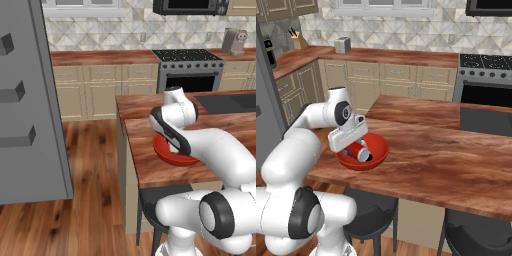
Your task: Open the fridge, grab two sodas, and place both sodas inside the bowl with ice on the dining counter.
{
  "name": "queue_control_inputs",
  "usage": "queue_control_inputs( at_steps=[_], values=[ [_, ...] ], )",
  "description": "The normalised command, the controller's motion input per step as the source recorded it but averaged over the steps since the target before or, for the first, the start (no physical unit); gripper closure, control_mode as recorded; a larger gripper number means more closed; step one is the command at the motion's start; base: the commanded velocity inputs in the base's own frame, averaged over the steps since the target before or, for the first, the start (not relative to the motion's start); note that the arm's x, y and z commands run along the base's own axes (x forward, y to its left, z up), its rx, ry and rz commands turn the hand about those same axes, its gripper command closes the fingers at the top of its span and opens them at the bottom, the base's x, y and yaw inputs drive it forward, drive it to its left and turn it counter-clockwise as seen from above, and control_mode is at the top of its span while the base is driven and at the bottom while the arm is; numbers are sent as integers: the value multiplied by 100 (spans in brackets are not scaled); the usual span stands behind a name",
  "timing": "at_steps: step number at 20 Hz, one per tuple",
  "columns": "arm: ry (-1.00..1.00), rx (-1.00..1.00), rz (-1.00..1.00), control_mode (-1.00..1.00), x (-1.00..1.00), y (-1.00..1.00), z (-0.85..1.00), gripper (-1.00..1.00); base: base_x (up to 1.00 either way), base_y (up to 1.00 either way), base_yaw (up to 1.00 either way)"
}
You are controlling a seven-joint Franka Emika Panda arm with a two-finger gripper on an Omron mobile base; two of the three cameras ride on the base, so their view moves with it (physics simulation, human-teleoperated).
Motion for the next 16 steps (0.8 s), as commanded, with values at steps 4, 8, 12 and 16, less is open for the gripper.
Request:
queue_control_inputs(
  at_steps=[4,8,12,16],
  values=[
    [0,6,6,-100,-1,0,3,-100,0,0,0],
    [0,5,4,-100,-7,0,13,-100,0,0,0],
    [0,2,3,-100,-21,0,22,-100,0,0,0],
    [-2,2,1,-100,-25,0,32,-100,0,0,0]
  ],
)
